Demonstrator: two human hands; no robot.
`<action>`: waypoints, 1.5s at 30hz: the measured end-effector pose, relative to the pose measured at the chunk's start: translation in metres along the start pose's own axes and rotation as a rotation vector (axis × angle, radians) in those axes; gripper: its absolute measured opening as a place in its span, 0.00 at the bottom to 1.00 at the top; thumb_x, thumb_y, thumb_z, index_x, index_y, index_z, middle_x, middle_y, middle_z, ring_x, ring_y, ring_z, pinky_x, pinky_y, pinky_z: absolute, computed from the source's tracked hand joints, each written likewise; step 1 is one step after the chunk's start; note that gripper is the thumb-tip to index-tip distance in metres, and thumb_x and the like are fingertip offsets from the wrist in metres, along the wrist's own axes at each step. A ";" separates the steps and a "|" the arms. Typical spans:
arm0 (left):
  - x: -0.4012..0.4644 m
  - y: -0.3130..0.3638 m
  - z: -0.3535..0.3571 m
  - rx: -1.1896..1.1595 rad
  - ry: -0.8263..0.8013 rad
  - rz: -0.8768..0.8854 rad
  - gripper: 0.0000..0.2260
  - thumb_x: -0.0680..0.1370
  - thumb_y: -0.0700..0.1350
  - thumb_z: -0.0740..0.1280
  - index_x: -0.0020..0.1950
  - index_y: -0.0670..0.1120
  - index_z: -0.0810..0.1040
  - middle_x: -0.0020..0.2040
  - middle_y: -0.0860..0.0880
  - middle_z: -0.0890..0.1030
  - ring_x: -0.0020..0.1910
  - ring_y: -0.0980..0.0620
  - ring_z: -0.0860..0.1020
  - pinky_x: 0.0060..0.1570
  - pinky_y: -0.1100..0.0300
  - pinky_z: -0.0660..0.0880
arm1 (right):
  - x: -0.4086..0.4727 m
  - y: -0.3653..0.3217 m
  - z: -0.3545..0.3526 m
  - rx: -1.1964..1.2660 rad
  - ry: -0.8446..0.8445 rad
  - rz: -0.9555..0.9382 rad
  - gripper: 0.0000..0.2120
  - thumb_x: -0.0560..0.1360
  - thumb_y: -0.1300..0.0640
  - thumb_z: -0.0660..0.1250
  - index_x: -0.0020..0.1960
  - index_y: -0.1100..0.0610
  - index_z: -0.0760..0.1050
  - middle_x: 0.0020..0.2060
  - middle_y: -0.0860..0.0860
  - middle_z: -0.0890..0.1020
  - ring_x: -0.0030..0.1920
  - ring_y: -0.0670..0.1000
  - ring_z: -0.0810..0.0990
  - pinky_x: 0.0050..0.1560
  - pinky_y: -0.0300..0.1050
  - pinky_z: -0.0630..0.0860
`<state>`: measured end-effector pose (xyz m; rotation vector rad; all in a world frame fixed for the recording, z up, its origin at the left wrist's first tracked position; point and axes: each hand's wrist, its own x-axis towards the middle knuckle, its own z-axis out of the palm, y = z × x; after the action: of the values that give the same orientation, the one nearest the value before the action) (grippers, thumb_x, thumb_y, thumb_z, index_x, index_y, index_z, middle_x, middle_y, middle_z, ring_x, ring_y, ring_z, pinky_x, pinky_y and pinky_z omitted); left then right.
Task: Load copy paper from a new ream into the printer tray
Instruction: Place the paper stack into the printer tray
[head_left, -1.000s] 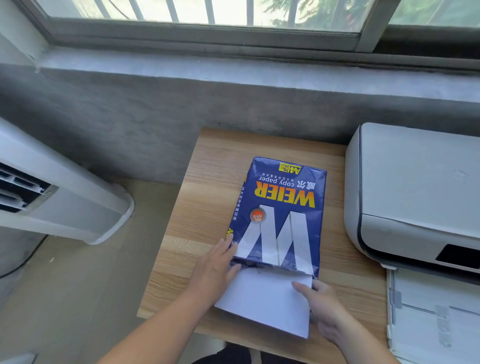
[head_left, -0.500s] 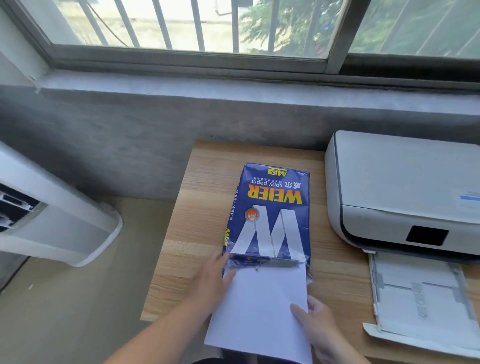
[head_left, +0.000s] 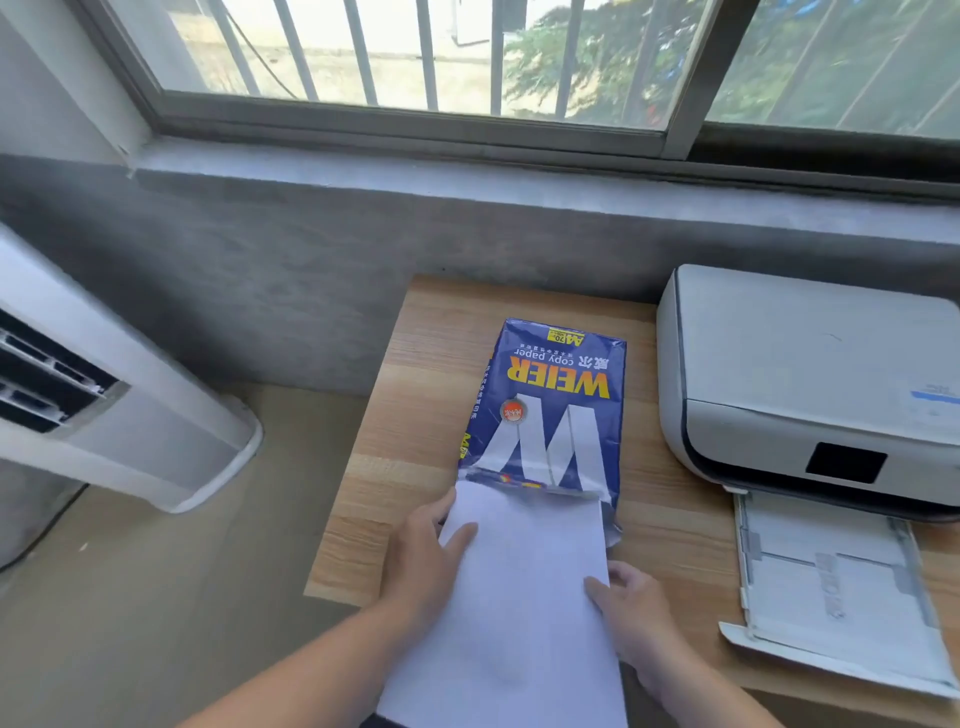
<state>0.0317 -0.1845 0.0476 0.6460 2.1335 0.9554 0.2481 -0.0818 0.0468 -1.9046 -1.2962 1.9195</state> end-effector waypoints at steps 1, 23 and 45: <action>-0.010 0.002 -0.007 -0.030 0.023 0.011 0.20 0.75 0.47 0.74 0.67 0.56 0.78 0.53 0.59 0.85 0.52 0.60 0.82 0.55 0.55 0.79 | -0.006 0.000 0.000 -0.009 -0.009 -0.021 0.06 0.78 0.68 0.64 0.52 0.68 0.78 0.39 0.65 0.87 0.38 0.62 0.85 0.39 0.50 0.78; 0.029 0.041 0.048 -0.241 0.071 0.115 0.23 0.78 0.47 0.69 0.73 0.53 0.72 0.65 0.58 0.80 0.66 0.58 0.76 0.66 0.49 0.74 | 0.034 -0.041 -0.045 0.001 0.159 -0.302 0.09 0.80 0.59 0.64 0.58 0.52 0.78 0.45 0.51 0.89 0.45 0.57 0.87 0.49 0.61 0.82; -0.095 0.116 0.383 0.069 -0.132 0.034 0.24 0.80 0.46 0.68 0.75 0.57 0.68 0.44 0.49 0.77 0.38 0.54 0.73 0.41 0.63 0.72 | 0.059 0.101 -0.388 -0.026 0.188 -0.162 0.26 0.81 0.62 0.64 0.77 0.49 0.65 0.72 0.46 0.75 0.72 0.48 0.72 0.74 0.56 0.67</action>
<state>0.4009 -0.0122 -0.0088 0.7607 2.0511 0.8366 0.6210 0.0723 0.0060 -1.8760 -1.3774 1.6132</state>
